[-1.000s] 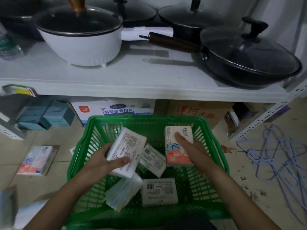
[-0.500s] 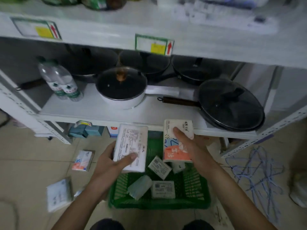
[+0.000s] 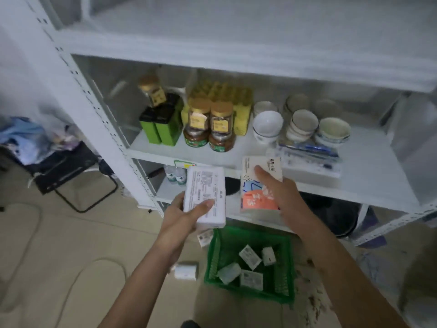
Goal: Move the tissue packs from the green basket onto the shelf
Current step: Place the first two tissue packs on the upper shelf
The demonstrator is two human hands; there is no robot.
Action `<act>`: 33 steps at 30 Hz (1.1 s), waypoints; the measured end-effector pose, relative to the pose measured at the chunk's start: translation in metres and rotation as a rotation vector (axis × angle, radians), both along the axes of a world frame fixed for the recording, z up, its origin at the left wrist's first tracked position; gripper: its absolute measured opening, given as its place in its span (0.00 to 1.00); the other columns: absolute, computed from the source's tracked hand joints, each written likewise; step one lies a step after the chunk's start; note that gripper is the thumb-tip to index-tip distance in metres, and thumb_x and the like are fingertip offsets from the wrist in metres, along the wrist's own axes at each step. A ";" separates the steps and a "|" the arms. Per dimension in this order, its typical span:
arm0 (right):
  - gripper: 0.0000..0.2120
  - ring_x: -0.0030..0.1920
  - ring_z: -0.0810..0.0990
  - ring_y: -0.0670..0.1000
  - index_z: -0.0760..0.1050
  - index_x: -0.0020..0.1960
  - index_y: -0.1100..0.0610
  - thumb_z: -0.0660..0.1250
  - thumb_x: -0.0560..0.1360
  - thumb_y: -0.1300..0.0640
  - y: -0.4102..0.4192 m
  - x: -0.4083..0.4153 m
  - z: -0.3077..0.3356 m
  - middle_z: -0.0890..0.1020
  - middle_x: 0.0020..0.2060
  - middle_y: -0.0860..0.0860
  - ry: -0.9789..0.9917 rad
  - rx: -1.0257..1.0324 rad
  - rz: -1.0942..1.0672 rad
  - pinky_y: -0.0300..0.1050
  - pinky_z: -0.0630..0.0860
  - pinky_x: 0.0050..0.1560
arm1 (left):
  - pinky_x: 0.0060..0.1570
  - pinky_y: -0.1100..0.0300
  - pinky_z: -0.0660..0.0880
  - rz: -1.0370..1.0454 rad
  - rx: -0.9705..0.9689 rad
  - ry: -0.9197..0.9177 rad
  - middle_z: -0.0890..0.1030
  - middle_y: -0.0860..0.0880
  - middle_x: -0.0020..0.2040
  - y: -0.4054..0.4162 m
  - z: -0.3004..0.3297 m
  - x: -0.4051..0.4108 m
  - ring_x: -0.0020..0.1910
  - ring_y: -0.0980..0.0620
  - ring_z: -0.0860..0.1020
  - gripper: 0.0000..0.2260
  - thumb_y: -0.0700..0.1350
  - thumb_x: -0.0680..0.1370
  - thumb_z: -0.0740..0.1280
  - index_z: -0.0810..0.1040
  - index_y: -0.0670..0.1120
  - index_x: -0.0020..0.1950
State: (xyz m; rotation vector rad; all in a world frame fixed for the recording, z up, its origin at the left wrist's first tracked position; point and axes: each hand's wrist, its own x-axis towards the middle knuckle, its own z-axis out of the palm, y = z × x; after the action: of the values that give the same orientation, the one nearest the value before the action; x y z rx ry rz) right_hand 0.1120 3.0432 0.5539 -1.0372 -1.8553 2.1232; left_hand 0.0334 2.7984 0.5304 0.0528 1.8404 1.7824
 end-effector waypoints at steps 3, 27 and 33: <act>0.27 0.44 0.90 0.52 0.87 0.51 0.49 0.80 0.60 0.32 -0.012 -0.025 0.066 0.91 0.45 0.51 0.015 0.002 0.068 0.44 0.83 0.42 | 0.50 0.48 0.84 0.009 0.023 0.032 0.89 0.51 0.56 -0.013 0.060 -0.020 0.52 0.48 0.88 0.29 0.51 0.69 0.82 0.80 0.49 0.68; 0.30 0.49 0.90 0.58 0.85 0.56 0.54 0.79 0.64 0.34 0.009 -0.229 0.277 0.90 0.47 0.54 0.202 0.122 0.132 0.58 0.82 0.61 | 0.57 0.39 0.83 0.047 0.207 0.197 0.89 0.46 0.57 0.003 0.270 -0.222 0.56 0.43 0.87 0.31 0.53 0.66 0.83 0.80 0.49 0.67; 0.29 0.47 0.90 0.57 0.83 0.58 0.56 0.79 0.66 0.36 0.027 -0.305 0.293 0.90 0.44 0.55 0.119 0.091 0.108 0.56 0.84 0.58 | 0.43 0.49 0.86 0.119 0.134 0.209 0.89 0.45 0.55 0.048 0.299 -0.286 0.50 0.45 0.89 0.25 0.52 0.71 0.82 0.80 0.44 0.62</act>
State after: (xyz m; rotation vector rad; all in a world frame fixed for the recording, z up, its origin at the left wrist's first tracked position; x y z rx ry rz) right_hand -0.1930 3.0699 0.8468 -0.7911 -1.9712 2.0857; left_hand -0.2529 2.8464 0.8295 0.1906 1.8983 2.0480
